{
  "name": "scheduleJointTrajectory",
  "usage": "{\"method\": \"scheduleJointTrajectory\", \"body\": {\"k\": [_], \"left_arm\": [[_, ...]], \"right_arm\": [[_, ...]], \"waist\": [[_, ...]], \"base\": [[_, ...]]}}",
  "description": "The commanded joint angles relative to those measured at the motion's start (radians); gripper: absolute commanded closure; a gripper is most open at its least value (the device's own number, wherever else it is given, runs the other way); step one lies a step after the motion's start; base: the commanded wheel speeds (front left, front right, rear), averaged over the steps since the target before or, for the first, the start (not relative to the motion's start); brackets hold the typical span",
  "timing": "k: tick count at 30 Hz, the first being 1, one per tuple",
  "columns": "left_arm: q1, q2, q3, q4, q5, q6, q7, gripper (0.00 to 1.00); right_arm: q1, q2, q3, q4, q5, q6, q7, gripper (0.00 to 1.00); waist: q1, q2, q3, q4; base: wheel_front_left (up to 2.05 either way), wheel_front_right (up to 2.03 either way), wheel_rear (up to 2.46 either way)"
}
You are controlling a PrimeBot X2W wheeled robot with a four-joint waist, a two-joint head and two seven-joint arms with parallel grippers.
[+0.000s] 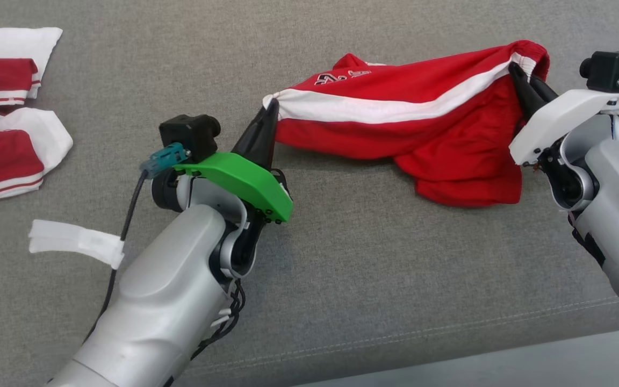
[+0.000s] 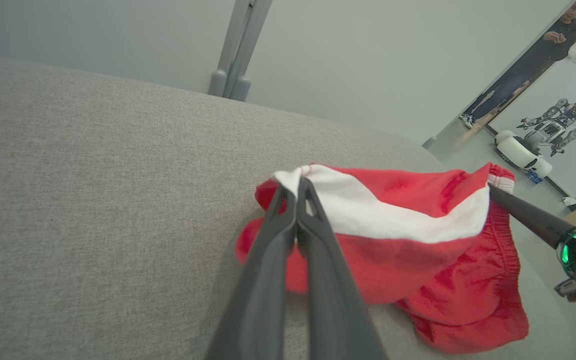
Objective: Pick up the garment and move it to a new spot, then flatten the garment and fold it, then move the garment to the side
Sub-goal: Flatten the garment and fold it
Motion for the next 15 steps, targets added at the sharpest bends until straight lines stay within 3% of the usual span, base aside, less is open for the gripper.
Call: {"method": "scheduleJointTrajectory", "body": {"k": [1,7,15], "left_arm": [[0.013,0.016,0.010,-0.008,-0.010,-0.002,-0.001,1.00],[0.021,0.061,0.051,-0.061,-0.052,-0.007,0.025,1.00],[-0.027,0.135,0.083,-0.138,-0.070,0.012,0.088,1.00]], "right_arm": [[0.015,-0.013,0.004,-0.028,0.033,0.000,0.020,1.00],[0.034,-0.101,0.044,-0.227,0.207,0.000,0.191,1.00],[-0.003,-0.187,0.045,-0.378,0.326,0.000,0.361,1.00]], "waist": [[-0.0001,0.0000,-0.026,-0.011],[-0.0001,0.0000,-0.102,-0.018],[-0.0001,0.0000,-0.224,-0.006]], "base": [[0.00,0.00,0.00],[0.00,0.00,0.00],[0.00,0.00,0.00]]}}
